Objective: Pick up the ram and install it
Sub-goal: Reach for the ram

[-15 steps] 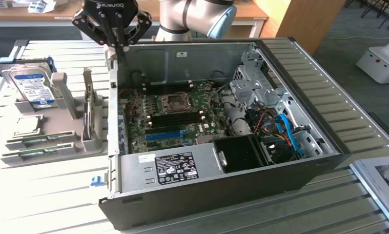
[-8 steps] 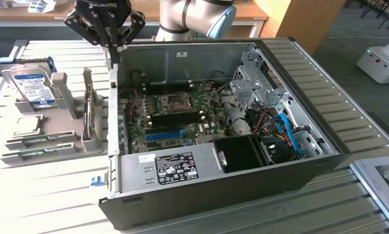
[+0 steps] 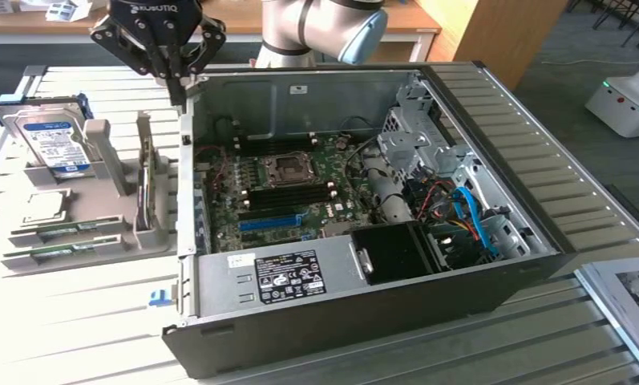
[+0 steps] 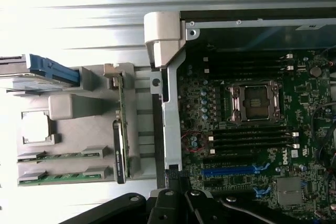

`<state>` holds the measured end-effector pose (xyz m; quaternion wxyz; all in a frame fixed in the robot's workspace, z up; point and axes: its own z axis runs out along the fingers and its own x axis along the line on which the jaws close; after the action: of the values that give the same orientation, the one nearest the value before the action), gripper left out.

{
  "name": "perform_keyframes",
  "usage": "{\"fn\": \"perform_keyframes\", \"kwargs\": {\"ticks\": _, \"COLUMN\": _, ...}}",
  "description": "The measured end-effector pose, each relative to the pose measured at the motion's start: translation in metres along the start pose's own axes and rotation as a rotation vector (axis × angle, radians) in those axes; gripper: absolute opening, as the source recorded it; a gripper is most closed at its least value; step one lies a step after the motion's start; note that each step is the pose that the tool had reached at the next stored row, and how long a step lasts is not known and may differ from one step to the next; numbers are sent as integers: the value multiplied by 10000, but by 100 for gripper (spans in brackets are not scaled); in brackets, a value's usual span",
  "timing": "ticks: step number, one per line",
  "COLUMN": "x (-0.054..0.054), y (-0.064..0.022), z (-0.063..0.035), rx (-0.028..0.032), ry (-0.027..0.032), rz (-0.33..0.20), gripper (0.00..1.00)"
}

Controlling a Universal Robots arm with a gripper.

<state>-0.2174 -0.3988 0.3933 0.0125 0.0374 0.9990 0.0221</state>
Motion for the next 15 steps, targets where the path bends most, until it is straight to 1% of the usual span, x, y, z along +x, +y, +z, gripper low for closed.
{"fn": "perform_keyframes", "kwargs": {"ticks": 15, "x": 278, "y": -21, "z": -7, "rx": 0, "ry": 0, "rz": -1, "gripper": 10}}
